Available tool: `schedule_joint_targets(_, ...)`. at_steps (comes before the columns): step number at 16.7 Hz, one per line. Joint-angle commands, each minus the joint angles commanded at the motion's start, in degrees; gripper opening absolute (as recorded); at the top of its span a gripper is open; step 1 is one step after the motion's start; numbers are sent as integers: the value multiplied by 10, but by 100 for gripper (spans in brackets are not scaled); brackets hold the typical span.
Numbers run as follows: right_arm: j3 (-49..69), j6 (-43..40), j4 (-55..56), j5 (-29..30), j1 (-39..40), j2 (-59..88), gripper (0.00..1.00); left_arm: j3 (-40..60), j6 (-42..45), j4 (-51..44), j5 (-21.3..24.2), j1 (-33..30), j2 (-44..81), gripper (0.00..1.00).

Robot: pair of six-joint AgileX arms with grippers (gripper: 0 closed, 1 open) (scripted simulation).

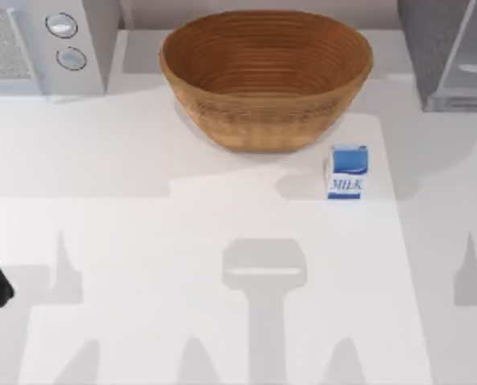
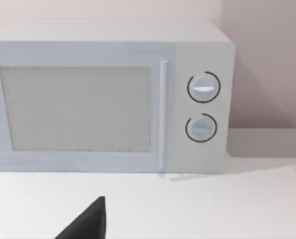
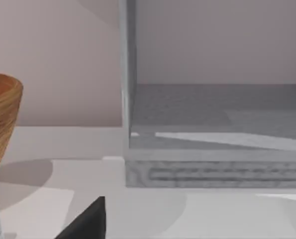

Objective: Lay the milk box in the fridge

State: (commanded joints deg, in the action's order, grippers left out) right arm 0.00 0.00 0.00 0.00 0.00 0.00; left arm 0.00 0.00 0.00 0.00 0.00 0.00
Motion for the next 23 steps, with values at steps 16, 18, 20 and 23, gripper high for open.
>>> schedule_joint_targets(16, 123, -5, 333, 132, 143, 498, 100, 0, 0, 0, 0, 0, 0, 100)
schedule_joint_targets(18, 154, -5, 414, 165, 175, 614, 100, 0, 0, 0, 0, 0, 0, 100)
schedule_joint_targets(20, 187, -4, 497, 199, 207, 732, 100, 0, 0, 0, 0, 0, 0, 100)
schedule_joint_targets(23, 238, -3, 624, 250, 254, 906, 100, 0, 0, 0, 0, 0, 0, 100)
